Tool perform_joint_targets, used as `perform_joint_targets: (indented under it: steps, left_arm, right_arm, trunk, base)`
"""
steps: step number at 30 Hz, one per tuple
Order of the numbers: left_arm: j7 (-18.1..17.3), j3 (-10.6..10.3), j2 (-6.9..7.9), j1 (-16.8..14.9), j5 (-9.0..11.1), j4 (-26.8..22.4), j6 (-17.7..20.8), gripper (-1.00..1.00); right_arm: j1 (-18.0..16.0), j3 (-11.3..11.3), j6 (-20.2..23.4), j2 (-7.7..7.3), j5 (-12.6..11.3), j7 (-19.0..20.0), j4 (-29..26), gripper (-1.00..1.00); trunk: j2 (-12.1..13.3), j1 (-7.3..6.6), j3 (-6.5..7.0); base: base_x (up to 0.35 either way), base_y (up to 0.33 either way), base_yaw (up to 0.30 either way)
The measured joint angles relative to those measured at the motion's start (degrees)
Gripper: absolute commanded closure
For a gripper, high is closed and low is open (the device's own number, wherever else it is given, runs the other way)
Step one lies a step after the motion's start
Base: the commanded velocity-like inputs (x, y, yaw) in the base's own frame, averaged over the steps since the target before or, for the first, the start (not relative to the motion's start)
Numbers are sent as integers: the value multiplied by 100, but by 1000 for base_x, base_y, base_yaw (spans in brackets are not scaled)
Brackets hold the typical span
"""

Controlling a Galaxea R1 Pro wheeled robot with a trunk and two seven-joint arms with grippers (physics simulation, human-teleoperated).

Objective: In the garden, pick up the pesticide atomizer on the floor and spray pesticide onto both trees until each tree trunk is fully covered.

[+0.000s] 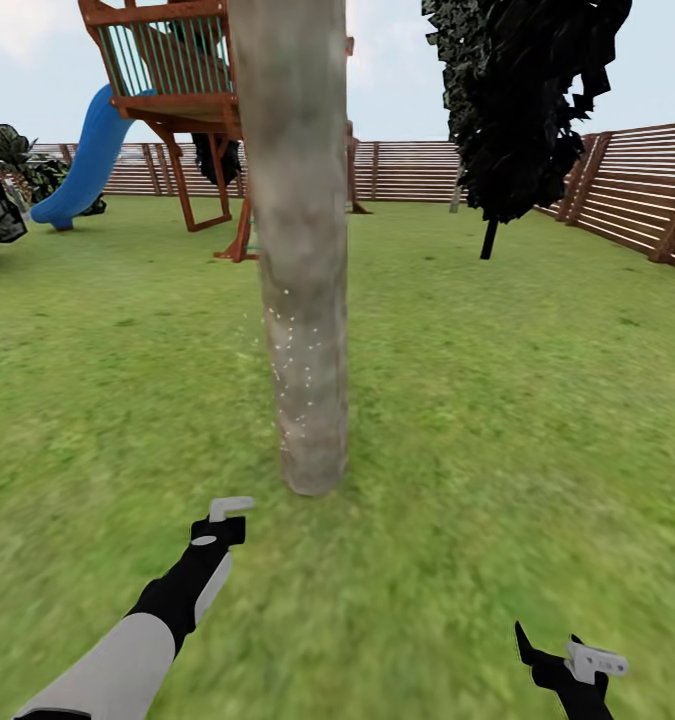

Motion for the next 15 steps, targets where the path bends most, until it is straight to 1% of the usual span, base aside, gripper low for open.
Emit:
perform_joint_targets:
  steps: [15]
  left_arm:
    - [-2, 0, 5, 0, -24, 0, 6, 100]
  right_arm:
    - [0, 0, 0, 0, 0, 5, 0, -100]
  trunk:
    - [0, 0, 0]
  base:
    - [0, -270, 0]
